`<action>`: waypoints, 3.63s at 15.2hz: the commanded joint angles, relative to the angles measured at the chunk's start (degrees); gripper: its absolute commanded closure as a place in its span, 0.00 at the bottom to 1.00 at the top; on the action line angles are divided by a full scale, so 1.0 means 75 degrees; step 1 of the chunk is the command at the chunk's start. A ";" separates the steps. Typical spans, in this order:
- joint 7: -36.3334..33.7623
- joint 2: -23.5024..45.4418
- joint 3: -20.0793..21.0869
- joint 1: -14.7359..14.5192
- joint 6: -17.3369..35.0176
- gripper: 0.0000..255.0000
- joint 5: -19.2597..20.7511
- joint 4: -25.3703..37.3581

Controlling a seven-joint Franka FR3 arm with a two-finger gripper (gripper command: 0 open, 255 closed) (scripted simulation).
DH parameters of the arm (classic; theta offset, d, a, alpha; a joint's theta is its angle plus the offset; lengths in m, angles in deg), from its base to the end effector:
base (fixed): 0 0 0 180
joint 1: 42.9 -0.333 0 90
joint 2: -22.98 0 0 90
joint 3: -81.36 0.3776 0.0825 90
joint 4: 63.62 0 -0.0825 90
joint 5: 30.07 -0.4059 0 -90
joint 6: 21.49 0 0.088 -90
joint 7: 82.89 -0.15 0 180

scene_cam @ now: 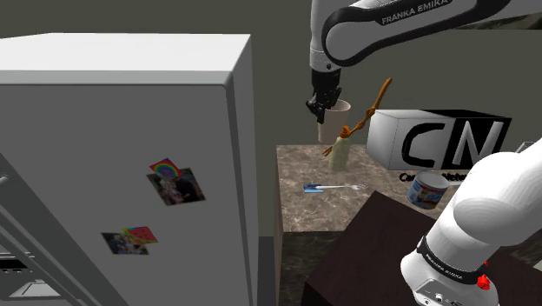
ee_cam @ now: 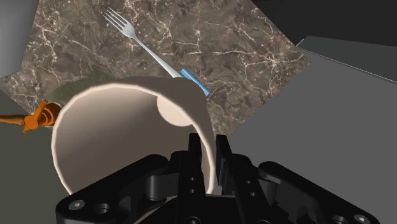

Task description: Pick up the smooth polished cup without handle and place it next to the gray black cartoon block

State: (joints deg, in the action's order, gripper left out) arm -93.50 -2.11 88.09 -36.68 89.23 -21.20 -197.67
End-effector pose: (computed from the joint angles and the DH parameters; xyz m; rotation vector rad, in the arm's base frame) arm 0.4187 -0.0089 0.5096 2.9423 -0.1969 0.0657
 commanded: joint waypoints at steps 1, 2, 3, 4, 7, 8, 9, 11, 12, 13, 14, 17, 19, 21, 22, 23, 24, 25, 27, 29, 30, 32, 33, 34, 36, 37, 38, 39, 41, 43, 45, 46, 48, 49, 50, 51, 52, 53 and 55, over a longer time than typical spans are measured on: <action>0.0034 -0.0031 0.0005 -0.0007 -0.0249 1.00 -0.0019 0.0219; 0.0052 -0.0042 0.0003 -0.0007 -0.0352 1.00 -0.0025 0.0312; 0.0070 -0.0051 0.0002 -0.0007 -0.0454 1.00 -0.0030 0.0407; 0.0088 -0.0058 0.0001 -0.0007 -0.0556 1.00 -0.0035 0.0503; 0.0141 -0.0070 -0.0002 -0.0005 -0.0860 1.00 -0.0048 0.0800; 0.0157 -0.0070 -0.0003 -0.0004 -0.0960 1.00 -0.0052 0.0901; 0.0174 -0.0069 -0.0003 -0.0003 -0.1061 1.00 -0.0055 0.1004; 0.0207 -0.0061 -0.0004 -0.0001 -0.1261 1.00 -0.0060 0.1215; 0.0213 -0.0060 -0.0004 0.0000 -0.1300 1.00 -0.0061 0.1255; 0.0394 -0.0048 -0.0142 0.0070 -0.1253 1.00 -0.0005 0.1251; 0.0574 -0.0028 -0.0280 0.0140 -0.1206 1.00 0.0050 0.1254; 0.1109 0.0081 -0.0690 0.0348 -0.1061 1.00 0.0208 0.1314; 0.1464 0.0195 -0.0960 0.0485 -0.0963 1.00 0.0302 0.1397; 0.1819 0.0341 -0.1228 0.0617 -0.0865 1.00 0.0384 0.1515; 0.1996 0.0426 -0.1360 0.0682 -0.0817 1.00 0.0418 0.1586; 0.2174 0.0518 -0.1492 0.0746 -0.0769 1.00 0.0449 0.1666; 0.2352 0.0619 -0.1622 0.0810 -0.0722 1.00 0.0474 0.1755; 0.2530 0.0726 -0.1753 0.0870 -0.0676 1.00 0.0494 0.1852; 0.2890 0.0964 -0.2009 0.0991 -0.0588 1.00 0.0516 0.2073; 0.3253 0.1231 -0.2260 0.1108 -0.0506 1.00 0.0513 0.2328; 0.3436 0.1375 -0.2383 0.1166 -0.0469 1.00 0.0500 0.2469; 0.3808 0.1686 -0.2624 0.1282 -0.0402 1.00 0.0451 0.2778; 0.3995 0.1852 -0.2744 0.1339 -0.0373 1.00 0.0415 0.2946; 0.4185 0.2025 -0.2860 0.1398 -0.0347 1.00 0.0370 0.3123; 0.4570 0.2394 -0.3084 0.1523 -0.0309 1.00 0.0253 0.3508; 0.4765 0.2590 -0.3192 0.1588 -0.0297 1.00 0.0181 0.3715; 0.4961 0.2794 -0.3296 0.1657 -0.0291 1.00 0.0100 0.3933; 0.5159 0.3005 -0.3397 0.1729 -0.0291 1.00 0.0010 0.4163; 0.5557 0.3452 -0.3587 0.1888 -0.0311 1.00 -0.0199 0.4657; 0.5956 0.3932 -0.3753 0.2075 -0.0364 1.00 -0.0441 0.5204; 0.6232 0.4298 -0.3849 0.2238 -0.0323 1.00 -0.0630 0.5532; 0.6220 0.4292 -0.3846 0.2237 -0.0219 1.00 -0.0624 0.5421; 0.6198 0.4285 -0.3844 0.2234 -0.0013 1.00 -0.0615 0.5208; 0.6188 0.4285 -0.3843 0.2233 0.0089 1.00 -0.0611 0.5105; 0.6178 0.4286 -0.3842 0.2232 0.0191 1.00 -0.0608 0.5004; 0.6168 0.4290 -0.3842 0.2231 0.0292 1.00 -0.0606 0.4906; 0.6160 0.4295 -0.3841 0.2231 0.0393 1.00 -0.0605 0.4810; 0.6151 0.4302 -0.3841 0.2231 0.0493 1.00 -0.0604 0.4715; 0.6136 0.4321 -0.3840 0.2232 0.0692 1.00 -0.0605 0.4533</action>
State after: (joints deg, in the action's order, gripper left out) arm -47.46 30.11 59.30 -19.97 93.68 -25.67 -163.16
